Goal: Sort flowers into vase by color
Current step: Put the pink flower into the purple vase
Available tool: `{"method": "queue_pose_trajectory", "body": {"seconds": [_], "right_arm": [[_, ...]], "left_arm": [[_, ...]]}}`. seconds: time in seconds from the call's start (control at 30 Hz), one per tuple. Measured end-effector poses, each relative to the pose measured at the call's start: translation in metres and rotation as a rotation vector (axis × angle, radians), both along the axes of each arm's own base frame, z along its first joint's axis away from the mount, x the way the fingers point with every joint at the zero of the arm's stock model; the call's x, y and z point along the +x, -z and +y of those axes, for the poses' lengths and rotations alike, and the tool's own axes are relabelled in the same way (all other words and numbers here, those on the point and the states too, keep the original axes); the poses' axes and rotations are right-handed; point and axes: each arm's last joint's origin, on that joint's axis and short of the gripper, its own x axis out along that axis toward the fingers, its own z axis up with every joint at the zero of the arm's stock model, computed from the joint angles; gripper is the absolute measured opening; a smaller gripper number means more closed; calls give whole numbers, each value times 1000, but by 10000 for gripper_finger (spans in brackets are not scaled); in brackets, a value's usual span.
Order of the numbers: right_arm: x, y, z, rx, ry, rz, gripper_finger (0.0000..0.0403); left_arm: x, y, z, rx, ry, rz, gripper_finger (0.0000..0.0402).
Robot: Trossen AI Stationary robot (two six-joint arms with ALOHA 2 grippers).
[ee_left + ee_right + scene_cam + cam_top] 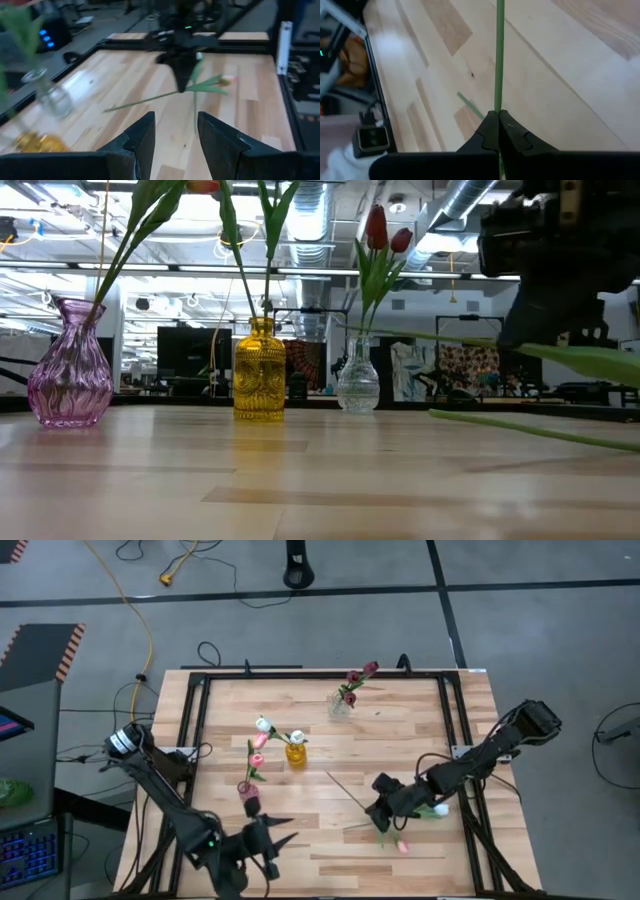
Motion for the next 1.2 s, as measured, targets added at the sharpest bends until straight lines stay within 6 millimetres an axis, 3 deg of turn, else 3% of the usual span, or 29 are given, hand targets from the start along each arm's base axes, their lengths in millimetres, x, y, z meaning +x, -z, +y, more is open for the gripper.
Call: {"method": "queue_pose_trajectory", "body": {"seconds": [0.33, 0.67, 0.83, 1.2], "right_arm": [[11, -9, -4, 263, 80, -37, 26], [27, -27, -13, 645, 171, -115, 26], [30, -31, -17, 765, 240, -113, 28], [35, -40, -22, 841, 248, -192, 28]], "left_arm": [[28, -16, 5, 111, 225, 5, 137], [44, -29, 11, 437, 417, 9, 137], [53, -27, 20, 519, 460, 34, 137], [65, -27, 36, 597, 468, 64, 137]]}}
